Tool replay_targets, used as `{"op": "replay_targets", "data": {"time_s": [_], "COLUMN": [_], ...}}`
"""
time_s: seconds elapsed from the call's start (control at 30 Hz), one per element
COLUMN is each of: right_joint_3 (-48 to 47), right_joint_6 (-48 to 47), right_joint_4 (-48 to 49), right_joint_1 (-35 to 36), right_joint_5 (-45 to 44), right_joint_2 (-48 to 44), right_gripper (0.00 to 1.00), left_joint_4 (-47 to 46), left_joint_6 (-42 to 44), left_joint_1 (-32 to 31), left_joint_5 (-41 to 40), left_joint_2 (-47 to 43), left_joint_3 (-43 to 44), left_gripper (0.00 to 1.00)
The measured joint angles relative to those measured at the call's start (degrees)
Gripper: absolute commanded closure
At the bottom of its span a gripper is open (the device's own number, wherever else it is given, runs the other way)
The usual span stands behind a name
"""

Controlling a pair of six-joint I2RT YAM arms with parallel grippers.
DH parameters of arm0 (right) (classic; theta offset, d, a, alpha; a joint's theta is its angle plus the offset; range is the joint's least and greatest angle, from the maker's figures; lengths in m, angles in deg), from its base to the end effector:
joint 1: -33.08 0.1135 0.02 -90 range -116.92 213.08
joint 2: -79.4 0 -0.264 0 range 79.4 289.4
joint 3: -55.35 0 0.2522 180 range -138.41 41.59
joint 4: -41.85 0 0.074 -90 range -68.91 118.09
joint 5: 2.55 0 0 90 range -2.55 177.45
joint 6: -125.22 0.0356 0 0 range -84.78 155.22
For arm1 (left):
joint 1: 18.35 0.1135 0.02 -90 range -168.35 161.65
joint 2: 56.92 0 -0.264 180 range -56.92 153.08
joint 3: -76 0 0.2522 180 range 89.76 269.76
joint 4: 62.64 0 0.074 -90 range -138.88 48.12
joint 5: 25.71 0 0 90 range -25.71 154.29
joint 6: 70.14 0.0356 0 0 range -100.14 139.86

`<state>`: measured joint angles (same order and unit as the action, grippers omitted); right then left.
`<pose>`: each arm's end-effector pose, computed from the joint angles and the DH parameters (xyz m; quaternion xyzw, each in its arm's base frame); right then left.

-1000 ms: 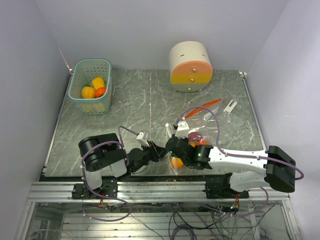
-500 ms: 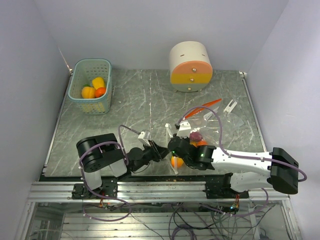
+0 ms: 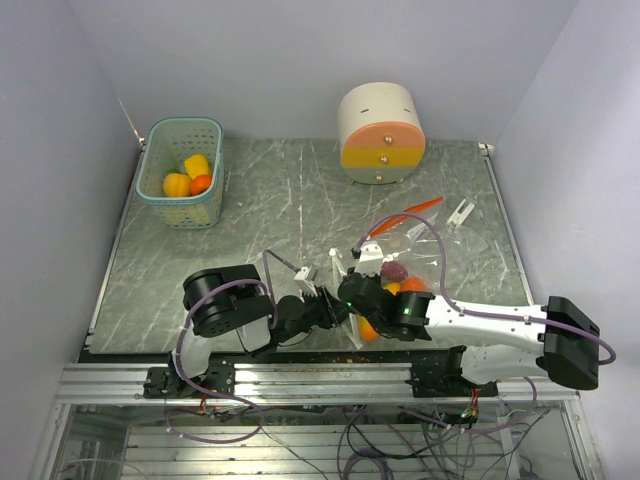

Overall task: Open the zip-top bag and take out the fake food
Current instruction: Pick up the fake fruit from the zipper food storage bag.

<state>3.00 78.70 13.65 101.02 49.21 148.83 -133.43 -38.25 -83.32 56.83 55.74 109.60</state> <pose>0.1106 0.2142 0.2141 -0.0633 0.8804 0.1263 0.4528 0.1217 -0.2497 0.0938 0.0027 0.7558 -0.5505 0.3544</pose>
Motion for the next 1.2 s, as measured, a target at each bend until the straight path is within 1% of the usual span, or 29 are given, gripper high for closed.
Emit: {"op": "replay_targets", "data": {"time_s": [0.13, 0.27, 0.37, 0.4, 0.43, 0.47, 0.5, 0.53, 0.57, 0.63, 0.67, 0.7, 0.73, 0.8, 0.83, 0.9, 0.93, 1.03, 1.2], "right_joint_3": [0.46, 0.46, 0.46, 0.46, 0.48, 0.50, 0.57, 0.68, 0.81, 1.18, 1.53, 1.97, 2.45, 3.98, 4.76, 6.27, 6.91, 8.24, 11.50], "right_joint_6": [-0.28, -0.50, -0.50, -0.68, -0.90, -1.09, -1.97, -2.73, -3.13, -3.85, -4.07, -4.15, -4.11, -3.80, -3.43, -2.08, -0.92, 2.82, 9.38], "right_joint_4": [0.02, 0.07, 0.44, 0.61, 0.87, 1.18, 1.40, 1.40, 1.40, 1.79, 2.25, 2.69, 3.10, 3.48, 3.39, 2.58, 1.79, -2.08, -9.90], "right_joint_1": [0.00, 0.00, 0.00, 0.00, 0.00, 0.00, -0.09, -0.44, -0.81, -1.20, -1.05, -0.92, -0.76, -0.35, -0.22, -0.02, 0.00, 0.00, 0.00], "right_joint_5": [0.13, 0.13, 0.17, 0.24, 0.37, 0.55, -0.15, -0.83, -1.31, -1.55, -1.33, -1.05, -0.83, -0.35, -0.31, -0.70, -1.07, -2.45, -3.74], "right_joint_2": [-0.28, -0.26, -0.13, -0.13, -0.13, -0.13, -0.20, -0.70, -1.38, -3.52, -4.85, -6.14, -7.21, -10.27, -11.78, -14.75, -16.02, -18.58, -22.62], "right_gripper": [1.00, 1.00, 0.99, 0.85, 0.68, 0.54, 0.44, 0.37, 0.32, 0.27, 0.27, 0.30, 0.36, 0.57, 0.71, 0.85, 0.90, 1.00, 1.00], "left_joint_4": [0.85, 1.60, 1.70, 1.73, 1.77, 1.90, 2.03, 1.97, 1.68, 1.25, 0.81, 0.42, 0.22, -0.07, -0.11, -0.15, -0.15, -0.13, -0.11], "left_joint_6": [-0.02, 0.04, 0.04, 0.04, 0.04, 0.07, 0.02, 0.00, -0.07, -0.24, -0.39, -0.48, -0.52, -0.74, -0.83, -0.87, -0.87, -0.87, -0.85], "left_joint_1": [-1.20, -1.68, -1.70, -1.70, -1.70, -1.70, -1.73, -1.73, -1.70, -1.70, -1.70, -1.73, -1.73, -1.73, -1.73, -1.73, -1.73, -1.73, -1.73], "left_joint_5": [-0.39, -0.46, -0.46, -0.48, -0.48, -0.50, -0.50, -0.52, -0.66, -0.72, -0.72, -0.72, -0.68, -0.66, -0.66, -0.63, -0.63, -0.63, -0.63], "left_joint_2": [0.59, 0.20, -0.17, -0.20, -0.20, -0.20, -0.20, -0.20, -0.15, 0.09, 0.42, 0.74, 0.98, 1.57, 1.73, 1.90, 1.92, 1.92, 1.90], "left_joint_3": [0.07, 0.48, 0.90, 0.96, 0.98, 0.98, 0.92, 0.83, 0.70, 0.70, 0.76, 0.92, 1.09, 1.73, 1.99, 2.19, 2.21, 2.21, 2.25], "left_gripper": [0.50, 0.32, 0.24, 0.22, 0.21, 0.21, 0.21, 0.21, 0.21, 0.21, 0.21, 0.21, 0.21, 0.21, 0.21, 0.21, 0.21, 0.21, 0.21]}}
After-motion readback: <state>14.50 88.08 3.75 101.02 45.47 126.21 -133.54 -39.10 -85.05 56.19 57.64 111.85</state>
